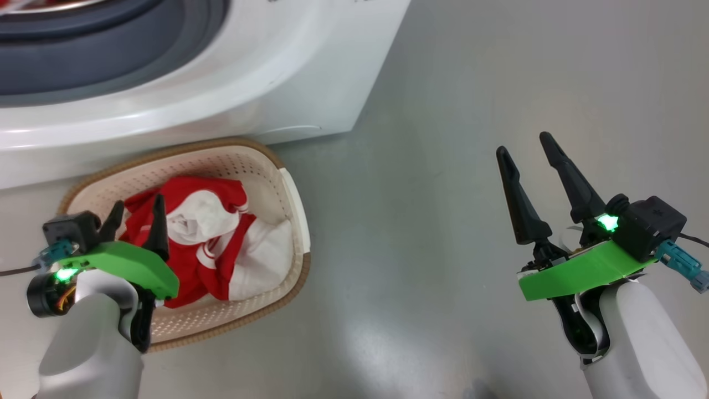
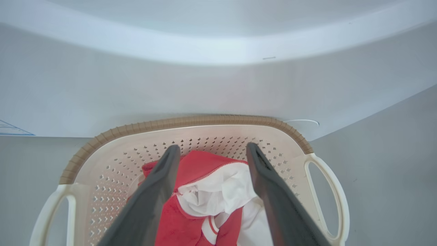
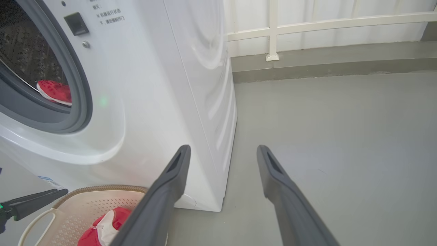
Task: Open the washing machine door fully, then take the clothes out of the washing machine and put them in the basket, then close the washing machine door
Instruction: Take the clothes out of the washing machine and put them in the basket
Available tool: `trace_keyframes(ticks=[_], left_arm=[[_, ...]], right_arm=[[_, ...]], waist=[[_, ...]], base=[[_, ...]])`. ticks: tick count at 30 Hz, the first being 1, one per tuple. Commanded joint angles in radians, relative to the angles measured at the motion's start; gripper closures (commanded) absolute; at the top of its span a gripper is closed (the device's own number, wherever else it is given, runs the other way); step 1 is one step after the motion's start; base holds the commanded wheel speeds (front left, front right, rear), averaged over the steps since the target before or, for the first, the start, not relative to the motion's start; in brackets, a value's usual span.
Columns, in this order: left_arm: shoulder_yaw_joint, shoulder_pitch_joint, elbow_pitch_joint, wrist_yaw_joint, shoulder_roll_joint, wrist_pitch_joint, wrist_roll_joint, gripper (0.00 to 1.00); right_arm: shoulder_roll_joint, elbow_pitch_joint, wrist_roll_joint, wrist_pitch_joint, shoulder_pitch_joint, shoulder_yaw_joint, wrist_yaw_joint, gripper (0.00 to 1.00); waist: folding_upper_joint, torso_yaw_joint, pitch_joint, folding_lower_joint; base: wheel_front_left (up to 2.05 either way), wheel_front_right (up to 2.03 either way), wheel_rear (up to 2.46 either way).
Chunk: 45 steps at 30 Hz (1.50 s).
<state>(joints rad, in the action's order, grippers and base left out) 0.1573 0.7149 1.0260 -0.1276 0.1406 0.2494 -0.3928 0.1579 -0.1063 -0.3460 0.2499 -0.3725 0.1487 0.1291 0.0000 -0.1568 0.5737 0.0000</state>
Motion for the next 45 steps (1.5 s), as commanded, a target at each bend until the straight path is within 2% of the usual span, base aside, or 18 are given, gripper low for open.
trace_keyframes(ticks=[1,23,37,45], left_arm=[[-0.037,-0.04,-0.042,-0.003,0.033,0.012,0.002,0.0],[-0.224,-0.245,-0.446,-0.003,-0.015,0.012,0.124,0.0],[-0.275,-0.425,-0.715,-0.003,-0.056,0.012,0.191,0.0],[-0.288,-0.516,-0.81,-0.003,-0.067,0.012,0.199,0.0]], right_arm=[[0.009,0.02,0.008,0.012,0.028,0.016,0.002,0.0],[0.05,-0.001,0.006,0.012,0.101,0.013,0.002,0.0],[0.062,-0.005,0.002,0.012,0.17,-0.004,0.002,0.0],[0.067,-0.004,0.0,0.012,0.213,-0.018,0.002,0.0]], waist=[[0.0,0.017,-0.021,0.0],[0.0,0.067,-0.209,0.0],[0.0,0.08,-0.318,0.0],[0.0,0.082,-0.36,0.0]], base=[[0.0,0.0,0.0],[0.0,0.0,0.0],[0.0,0.0,0.0],[0.0,0.0,0.0]])
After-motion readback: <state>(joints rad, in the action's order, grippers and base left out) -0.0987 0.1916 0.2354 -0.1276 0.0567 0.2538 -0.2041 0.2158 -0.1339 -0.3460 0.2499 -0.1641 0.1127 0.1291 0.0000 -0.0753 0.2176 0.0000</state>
